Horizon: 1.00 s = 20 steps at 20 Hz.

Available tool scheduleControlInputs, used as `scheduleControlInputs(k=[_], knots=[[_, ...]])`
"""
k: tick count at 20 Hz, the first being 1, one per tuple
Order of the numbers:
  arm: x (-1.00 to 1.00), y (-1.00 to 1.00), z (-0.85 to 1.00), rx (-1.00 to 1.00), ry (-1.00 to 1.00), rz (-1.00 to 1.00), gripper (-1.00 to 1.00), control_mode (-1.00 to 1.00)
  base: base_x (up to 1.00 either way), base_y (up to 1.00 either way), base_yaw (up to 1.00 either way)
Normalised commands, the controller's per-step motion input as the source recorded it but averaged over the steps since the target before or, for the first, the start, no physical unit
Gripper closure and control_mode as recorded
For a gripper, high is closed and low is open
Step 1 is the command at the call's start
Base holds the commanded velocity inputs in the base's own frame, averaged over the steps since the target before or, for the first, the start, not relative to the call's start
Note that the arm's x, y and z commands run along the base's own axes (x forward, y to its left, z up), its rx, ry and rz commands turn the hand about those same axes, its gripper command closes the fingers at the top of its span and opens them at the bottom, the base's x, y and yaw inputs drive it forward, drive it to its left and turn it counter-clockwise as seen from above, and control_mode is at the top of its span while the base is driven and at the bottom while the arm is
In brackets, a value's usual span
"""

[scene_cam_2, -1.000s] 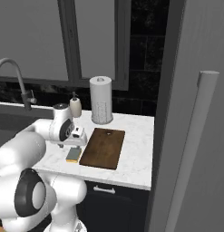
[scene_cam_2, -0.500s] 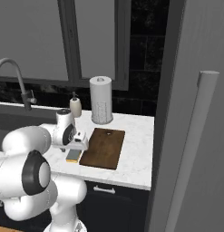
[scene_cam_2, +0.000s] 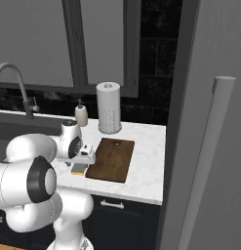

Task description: Pick up the sponge from the counter and clean the cutting board by briefly scrubbing or pressing down on the cutting board. Once finished, release the sponge.

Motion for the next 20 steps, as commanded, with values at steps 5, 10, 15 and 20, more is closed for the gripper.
scheduleControlInputs(k=[5, 10, 15, 20], knots=[[0.00, 0.00, -0.08, 0.00, 0.01, 0.00, -1.00, -1.00, 0.00, 0.00, 0.00], [0.00, 0.00, -0.06, 0.00, 0.00, 0.00, -1.00, -1.00, 0.00, 0.00, 0.00], [0.00, 0.00, -0.04, 0.00, 0.00, 0.00, -1.00, -1.00, 0.00, 0.00, 0.00], [0.00, 0.00, -0.10, 0.00, 0.00, 0.00, 1.00, -1.00, 0.00, 0.00, 0.00]])
